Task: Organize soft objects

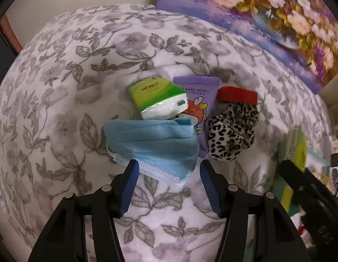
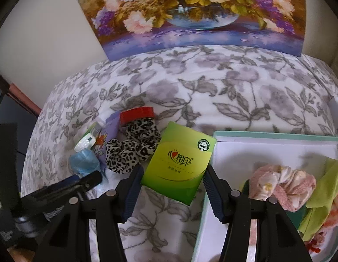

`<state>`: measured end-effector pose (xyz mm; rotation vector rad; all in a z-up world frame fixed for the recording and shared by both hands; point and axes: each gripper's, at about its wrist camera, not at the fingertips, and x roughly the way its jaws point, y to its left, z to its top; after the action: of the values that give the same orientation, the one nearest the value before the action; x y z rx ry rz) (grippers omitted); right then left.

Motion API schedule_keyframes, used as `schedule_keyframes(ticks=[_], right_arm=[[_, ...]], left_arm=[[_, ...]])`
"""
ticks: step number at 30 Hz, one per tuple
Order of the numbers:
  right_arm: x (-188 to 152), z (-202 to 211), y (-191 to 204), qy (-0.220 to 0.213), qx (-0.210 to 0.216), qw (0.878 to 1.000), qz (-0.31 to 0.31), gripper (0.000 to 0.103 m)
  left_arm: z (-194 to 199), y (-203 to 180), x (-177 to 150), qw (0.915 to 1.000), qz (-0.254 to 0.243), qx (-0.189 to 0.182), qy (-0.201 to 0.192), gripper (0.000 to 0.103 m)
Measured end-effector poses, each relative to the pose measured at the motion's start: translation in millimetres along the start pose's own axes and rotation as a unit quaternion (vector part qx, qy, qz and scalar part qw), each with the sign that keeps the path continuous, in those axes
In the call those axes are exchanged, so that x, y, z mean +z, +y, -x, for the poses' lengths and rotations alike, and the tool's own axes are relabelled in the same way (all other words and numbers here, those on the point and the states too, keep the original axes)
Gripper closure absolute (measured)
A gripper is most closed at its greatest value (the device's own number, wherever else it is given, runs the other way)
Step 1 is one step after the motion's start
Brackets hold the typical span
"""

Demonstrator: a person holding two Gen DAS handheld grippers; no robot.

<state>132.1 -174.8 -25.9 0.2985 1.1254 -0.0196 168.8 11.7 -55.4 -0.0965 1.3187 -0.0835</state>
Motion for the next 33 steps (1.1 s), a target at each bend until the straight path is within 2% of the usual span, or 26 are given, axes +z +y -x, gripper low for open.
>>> schedule_keyframes(ticks=[6, 8, 9, 11, 14, 25, 33], right_arm=[[-1.0, 1.5, -6.8, 0.004, 0.006, 1.000, -0.012, 0.044], [-1.1, 2.2, -7.8, 0.005, 0.008, 1.000, -0.013, 0.044], [-1.2, 2.6, -8.0, 0.005, 0.008, 1.000, -0.013, 0.044], [-1.1, 2.9, -8.6, 0.005, 0.009, 1.000, -0.013, 0.044], [-1.7, 4.4, -9.8, 0.006, 0.011, 1.000, -0.017, 0.044], [-11.7, 29.0, -16.9, -0.002, 0.019, 0.999, -0.029, 0.044], [-19.9, 55.3, -30.3, -0.014, 0.017, 0.999, -0.045, 0.044]], left_arm=[[-13.6, -15.3, -3.4, 0.9977, -0.019, 0.064, -0.012, 0.045], [-17.8, -14.3, -4.6, 0.9974, -0.011, 0.069, -0.014, 0.066], [-19.2, -13.2, -5.0, 0.9977, -0.006, 0.067, -0.015, 0.066], [-19.7, -12.3, -5.5, 0.9981, -0.002, 0.060, -0.017, 0.081], [-11.2, -14.8, -4.5, 0.9978, -0.006, 0.057, -0.034, 0.088], [44.6, -12.4, -5.1, 0.9918, 0.014, 0.065, -0.109, 0.093], [97.9, -25.9, -13.7, 0.9850, 0.006, 0.031, -0.169, 0.093]])
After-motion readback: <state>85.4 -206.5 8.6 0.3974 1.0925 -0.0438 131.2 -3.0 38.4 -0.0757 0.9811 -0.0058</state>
